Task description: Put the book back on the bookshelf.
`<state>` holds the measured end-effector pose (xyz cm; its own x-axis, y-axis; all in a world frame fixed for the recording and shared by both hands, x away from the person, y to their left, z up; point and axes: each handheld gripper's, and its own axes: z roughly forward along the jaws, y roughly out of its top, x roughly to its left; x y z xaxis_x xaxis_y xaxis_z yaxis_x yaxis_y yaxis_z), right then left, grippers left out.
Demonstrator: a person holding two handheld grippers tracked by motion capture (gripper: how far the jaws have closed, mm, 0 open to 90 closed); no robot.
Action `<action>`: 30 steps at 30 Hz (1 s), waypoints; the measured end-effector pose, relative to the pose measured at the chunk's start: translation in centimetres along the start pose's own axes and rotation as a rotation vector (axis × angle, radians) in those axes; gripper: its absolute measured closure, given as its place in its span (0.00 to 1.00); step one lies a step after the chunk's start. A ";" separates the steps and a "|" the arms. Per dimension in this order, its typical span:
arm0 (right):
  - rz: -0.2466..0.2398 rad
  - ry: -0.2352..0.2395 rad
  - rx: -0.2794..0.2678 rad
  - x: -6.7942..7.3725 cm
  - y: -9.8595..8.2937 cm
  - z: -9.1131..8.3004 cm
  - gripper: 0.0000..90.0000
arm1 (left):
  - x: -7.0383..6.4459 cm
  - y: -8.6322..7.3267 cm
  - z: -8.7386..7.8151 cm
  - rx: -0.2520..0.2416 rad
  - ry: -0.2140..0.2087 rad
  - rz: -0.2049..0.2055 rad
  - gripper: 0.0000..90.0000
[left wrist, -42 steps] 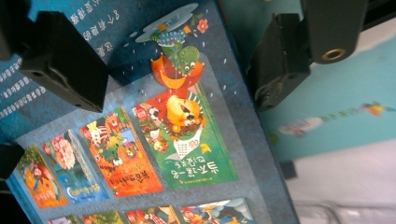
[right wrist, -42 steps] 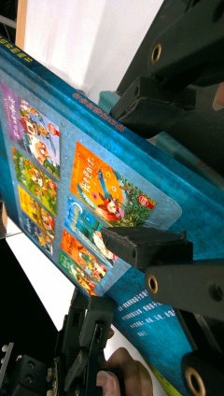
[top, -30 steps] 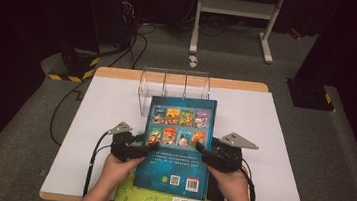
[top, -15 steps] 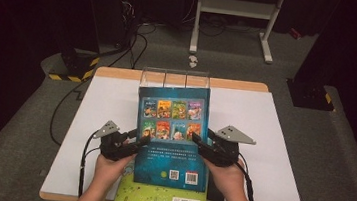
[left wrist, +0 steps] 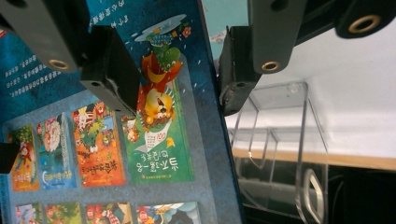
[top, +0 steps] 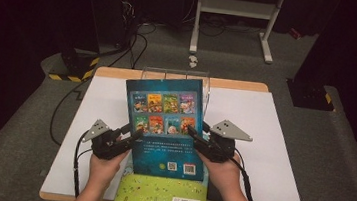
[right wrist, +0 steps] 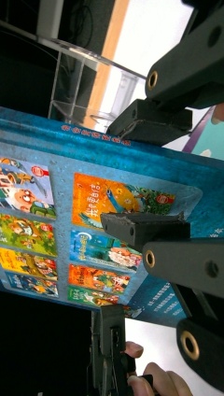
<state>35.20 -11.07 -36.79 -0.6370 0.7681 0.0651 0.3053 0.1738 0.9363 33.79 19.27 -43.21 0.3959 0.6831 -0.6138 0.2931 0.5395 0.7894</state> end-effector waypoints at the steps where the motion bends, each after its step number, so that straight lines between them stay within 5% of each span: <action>1: -0.004 0.000 -0.007 0.1 0.1 0.0 0.64 | 0.0 0.1 -0.1 -0.008 0.000 0.005 0.55; 18: -0.064 0.017 -0.106 2.4 1.9 -0.4 0.68 | -0.5 1.7 -2.0 -0.152 0.002 0.073 0.63; 30: -0.069 0.058 -0.118 3.3 2.1 2.3 0.67 | 1.3 3.1 -3.1 -0.179 0.044 0.115 0.65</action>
<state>35.32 -6.76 -35.41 -0.6942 0.7196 0.0160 0.1761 0.1482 0.9732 32.55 23.32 -41.66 0.3781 0.7640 -0.5228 0.0875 0.5327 0.8418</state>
